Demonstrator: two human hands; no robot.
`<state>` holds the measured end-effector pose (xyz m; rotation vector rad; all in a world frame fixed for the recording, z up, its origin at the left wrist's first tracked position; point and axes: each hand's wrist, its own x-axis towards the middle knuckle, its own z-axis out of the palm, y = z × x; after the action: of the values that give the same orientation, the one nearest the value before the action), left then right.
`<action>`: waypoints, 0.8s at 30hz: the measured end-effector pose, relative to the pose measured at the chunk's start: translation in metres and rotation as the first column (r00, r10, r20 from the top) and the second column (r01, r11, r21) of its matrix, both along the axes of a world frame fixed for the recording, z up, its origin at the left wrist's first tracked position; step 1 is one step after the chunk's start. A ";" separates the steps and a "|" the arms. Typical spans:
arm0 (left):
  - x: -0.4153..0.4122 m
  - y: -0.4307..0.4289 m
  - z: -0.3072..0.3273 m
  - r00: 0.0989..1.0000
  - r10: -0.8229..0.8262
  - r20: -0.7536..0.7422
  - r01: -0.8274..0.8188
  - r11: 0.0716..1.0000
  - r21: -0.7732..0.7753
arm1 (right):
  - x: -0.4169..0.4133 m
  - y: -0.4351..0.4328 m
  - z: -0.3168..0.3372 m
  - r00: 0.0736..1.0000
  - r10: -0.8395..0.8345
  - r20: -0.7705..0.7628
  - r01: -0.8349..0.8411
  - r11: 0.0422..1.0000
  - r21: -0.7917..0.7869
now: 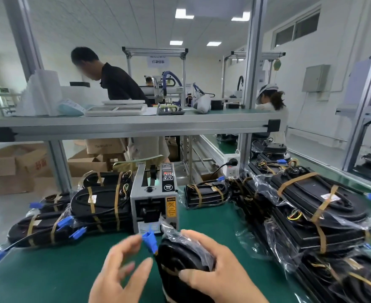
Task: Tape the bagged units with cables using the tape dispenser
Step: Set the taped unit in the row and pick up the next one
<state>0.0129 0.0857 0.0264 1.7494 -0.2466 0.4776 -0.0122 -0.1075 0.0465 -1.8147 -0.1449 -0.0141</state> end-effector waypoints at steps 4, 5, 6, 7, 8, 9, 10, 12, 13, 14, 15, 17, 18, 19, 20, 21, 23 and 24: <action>0.015 0.009 0.045 0.938 -0.314 0.146 0.221 0.867 0.446 | 0.002 -0.004 -0.002 0.996 0.079 0.039 -0.078 0.997 -0.023; 0.020 0.010 0.052 0.913 -0.392 0.110 0.284 0.806 0.518 | 0.003 -0.005 -0.002 0.994 0.093 0.054 -0.092 0.996 -0.018; 0.024 0.010 0.059 0.887 -0.457 0.063 0.346 0.748 0.566 | 0.003 -0.006 -0.003 0.992 0.103 0.068 -0.102 0.995 -0.018; 0.027 0.010 0.064 0.870 -0.493 0.015 0.392 0.709 0.586 | 0.004 -0.007 -0.004 0.991 0.111 0.080 -0.110 0.994 -0.019; 0.030 0.009 0.069 0.859 -0.512 -0.024 0.428 0.691 0.582 | 0.004 -0.008 -0.004 0.989 0.118 0.087 -0.116 0.993 -0.023; 0.033 0.009 0.073 0.851 -0.523 -0.052 0.456 0.687 0.565 | 0.004 -0.009 -0.003 0.988 0.124 0.094 -0.122 0.992 -0.033; 0.036 0.008 0.076 0.845 -0.530 -0.071 0.478 0.689 0.544 | 0.004 -0.011 -0.003 0.986 0.130 0.101 -0.126 0.991 -0.045; 0.038 0.006 0.080 0.828 -0.552 -0.095 0.526 0.706 0.475 | 0.004 -0.013 -0.001 0.982 0.146 0.120 -0.140 0.989 -0.056; 0.039 0.004 0.081 0.825 -0.557 -0.095 0.534 0.715 0.451 | 0.005 -0.013 -0.001 0.980 0.150 0.131 -0.142 0.988 -0.066; 0.040 0.002 0.080 0.833 -0.549 -0.075 0.523 0.734 0.433 | 0.006 -0.013 0.000 0.978 0.153 0.142 -0.143 0.987 -0.079; 0.040 0.000 0.078 0.851 -0.523 -0.041 0.491 0.767 0.413 | 0.007 -0.012 0.001 0.976 0.161 0.149 -0.149 0.985 -0.089; 0.040 -0.006 0.072 0.899 -0.437 0.022 0.400 0.842 0.362 | 0.007 -0.010 0.004 0.968 0.198 0.156 -0.184 0.978 -0.102; 0.039 -0.007 0.069 0.915 -0.401 0.031 0.368 0.866 0.339 | 0.008 -0.010 0.004 0.965 0.210 0.158 -0.194 0.975 -0.111; 0.038 -0.008 0.069 0.919 -0.393 0.031 0.362 0.872 0.330 | 0.009 -0.009 0.005 0.965 0.213 0.154 -0.198 0.974 -0.112; 0.037 -0.006 0.070 0.907 -0.419 0.039 0.380 0.854 0.355 | 0.009 -0.010 0.006 0.964 0.218 0.150 -0.205 0.974 -0.097; 0.038 -0.003 0.073 0.879 -0.473 0.053 0.411 0.811 0.417 | 0.009 -0.011 0.007 0.963 0.224 0.149 -0.216 0.974 -0.070; 0.039 0.003 0.083 0.804 -0.590 0.073 0.437 0.670 0.600 | 0.008 -0.013 0.008 0.965 0.220 0.143 -0.219 0.975 -0.023; 0.041 0.004 0.086 0.772 -0.627 0.104 0.405 0.611 0.680 | 0.008 -0.013 0.008 0.970 0.206 0.130 -0.206 0.978 -0.014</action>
<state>0.0538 0.0892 0.1124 2.0994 -1.2733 0.2515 -0.0041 -0.1206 0.0548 -1.7915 -0.4258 0.0141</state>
